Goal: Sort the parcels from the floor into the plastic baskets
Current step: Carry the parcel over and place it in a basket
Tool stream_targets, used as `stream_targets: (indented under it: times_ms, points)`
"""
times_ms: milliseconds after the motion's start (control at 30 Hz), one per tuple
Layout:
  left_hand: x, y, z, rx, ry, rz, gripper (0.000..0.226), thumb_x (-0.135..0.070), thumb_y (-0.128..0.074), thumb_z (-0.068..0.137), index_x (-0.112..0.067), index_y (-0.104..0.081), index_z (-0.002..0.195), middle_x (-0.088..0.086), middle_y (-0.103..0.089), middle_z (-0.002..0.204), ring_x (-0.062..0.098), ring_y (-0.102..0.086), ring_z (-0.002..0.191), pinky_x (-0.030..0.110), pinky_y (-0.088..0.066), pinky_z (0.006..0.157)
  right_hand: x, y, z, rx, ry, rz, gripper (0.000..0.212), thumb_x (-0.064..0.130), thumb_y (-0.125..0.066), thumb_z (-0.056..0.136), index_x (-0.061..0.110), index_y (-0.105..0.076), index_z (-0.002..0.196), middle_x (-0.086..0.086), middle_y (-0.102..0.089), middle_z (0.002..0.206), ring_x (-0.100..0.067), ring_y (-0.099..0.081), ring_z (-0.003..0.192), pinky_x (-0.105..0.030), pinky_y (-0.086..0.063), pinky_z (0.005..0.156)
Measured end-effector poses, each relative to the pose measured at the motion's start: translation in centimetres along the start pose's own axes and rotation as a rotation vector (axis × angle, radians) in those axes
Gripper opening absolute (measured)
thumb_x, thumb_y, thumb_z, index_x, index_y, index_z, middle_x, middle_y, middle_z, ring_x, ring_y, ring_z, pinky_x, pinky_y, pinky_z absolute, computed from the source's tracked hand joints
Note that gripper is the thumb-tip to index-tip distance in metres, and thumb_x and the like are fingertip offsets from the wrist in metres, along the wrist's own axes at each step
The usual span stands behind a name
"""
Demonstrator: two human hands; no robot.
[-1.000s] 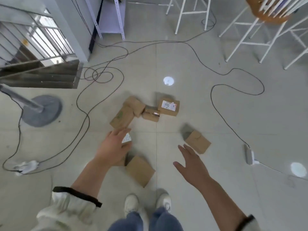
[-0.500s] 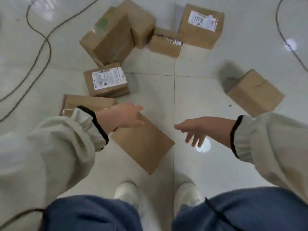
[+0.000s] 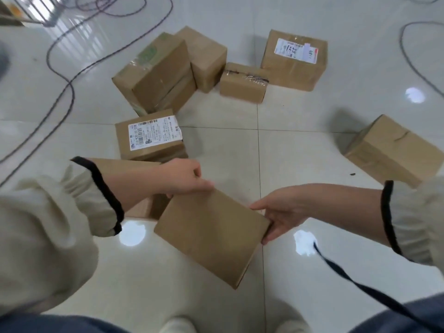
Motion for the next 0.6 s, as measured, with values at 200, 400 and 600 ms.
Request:
stream_targets:
  times_ms: [200, 400, 600]
  points:
    - [-1.5, 7.3, -0.1, -0.593, -0.023, -0.142, 0.032, -0.042, -0.062, 0.083, -0.013, -0.052, 0.073, 0.003, -0.057, 0.070, 0.025, -0.061, 0.074, 0.030, -0.044, 0.057, 6.5, 5.6, -5.8, -0.519, 0.517, -0.194, 0.041, 0.029, -0.075, 0.079, -0.005, -0.054, 0.089, -0.015, -0.066, 0.059, -0.026, -0.067, 0.053, -0.029, -0.060, 0.056]
    - [-0.6, 3.5, 0.9, -0.347, 0.058, -0.396, 0.059, -0.036, -0.071, 0.081, -0.019, -0.038, 0.128, 0.009, -0.058, 0.094, 0.030, -0.066, 0.068, 0.038, -0.058, 0.059, 6.7, 6.6, -5.6, -0.810, 0.687, -0.488, 0.059, 0.022, -0.083, 0.069, 0.011, -0.035, 0.103, -0.001, -0.046, 0.095, -0.017, -0.049, 0.083, -0.018, -0.035, 0.047]
    - [-0.1, 3.9, 1.4, -0.454, -0.069, -0.331, 0.051, -0.029, -0.078, 0.074, -0.030, -0.037, 0.105, -0.003, -0.054, 0.087, 0.014, -0.058, 0.072, 0.034, -0.050, 0.054, 6.4, 7.0, -4.9, -0.892, 0.749, -0.531, 0.049, 0.015, -0.075, 0.072, 0.011, -0.036, 0.102, -0.001, -0.050, 0.087, -0.013, -0.050, 0.073, -0.024, -0.039, 0.050]
Point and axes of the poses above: each hand's wrist, its own z-axis towards the middle knuckle, its own y-axis out of the back of the hand, x = y × z, the point moved 6 cm from there along z, towards the middle knuckle
